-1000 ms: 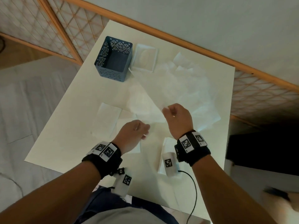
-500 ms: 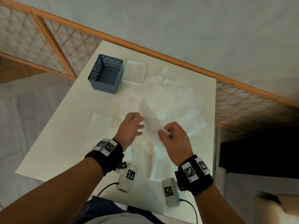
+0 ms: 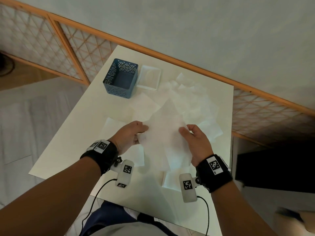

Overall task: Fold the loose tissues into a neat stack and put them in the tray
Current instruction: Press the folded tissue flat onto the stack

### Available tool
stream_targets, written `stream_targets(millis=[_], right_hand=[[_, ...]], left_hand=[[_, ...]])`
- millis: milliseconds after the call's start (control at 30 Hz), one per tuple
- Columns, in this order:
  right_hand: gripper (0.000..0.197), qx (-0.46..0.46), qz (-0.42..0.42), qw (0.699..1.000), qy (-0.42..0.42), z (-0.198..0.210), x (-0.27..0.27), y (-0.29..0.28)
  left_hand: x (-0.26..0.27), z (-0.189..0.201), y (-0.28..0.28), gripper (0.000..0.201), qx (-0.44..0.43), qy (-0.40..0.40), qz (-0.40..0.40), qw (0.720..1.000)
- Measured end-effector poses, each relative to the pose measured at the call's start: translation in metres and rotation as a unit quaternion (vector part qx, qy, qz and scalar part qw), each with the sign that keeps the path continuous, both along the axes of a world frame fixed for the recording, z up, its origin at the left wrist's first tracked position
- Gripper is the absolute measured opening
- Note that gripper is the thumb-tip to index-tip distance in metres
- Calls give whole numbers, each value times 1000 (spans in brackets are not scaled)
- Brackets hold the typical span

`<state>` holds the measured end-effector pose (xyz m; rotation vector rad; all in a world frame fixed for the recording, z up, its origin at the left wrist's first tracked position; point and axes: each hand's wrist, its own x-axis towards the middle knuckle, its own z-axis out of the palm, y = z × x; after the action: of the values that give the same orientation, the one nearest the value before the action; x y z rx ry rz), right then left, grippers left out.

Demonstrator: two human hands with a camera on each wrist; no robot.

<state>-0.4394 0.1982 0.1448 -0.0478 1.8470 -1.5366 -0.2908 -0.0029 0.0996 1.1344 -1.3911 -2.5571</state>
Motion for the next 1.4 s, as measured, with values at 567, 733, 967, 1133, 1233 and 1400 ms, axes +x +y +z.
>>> stream_targets(millis=[567,733,967,1133,1233,1400], right_hand=[[13,162,84,982,41,-53,11,-56],[40,216,147,963,72,-68,23,-58],[61,233,203,934,181,-44,19,-61],[57,172,267,908,271,-9,21,-69],[48,137,276,905,294,3,25,-76],[40,113,334,882,313,-1,39,-84]], left_hand=[[40,-18,-32,21,-154,-79,55,983],[49,-32,-30,26,-269,-148,34,951],[54,-7,-24,31,-359,-136,-9,923],[60,17,-23,46,-418,-119,-58,899],[62,19,-28,41,-442,-136,-63,884],[62,18,-30,25,-427,-156,-73,888]])
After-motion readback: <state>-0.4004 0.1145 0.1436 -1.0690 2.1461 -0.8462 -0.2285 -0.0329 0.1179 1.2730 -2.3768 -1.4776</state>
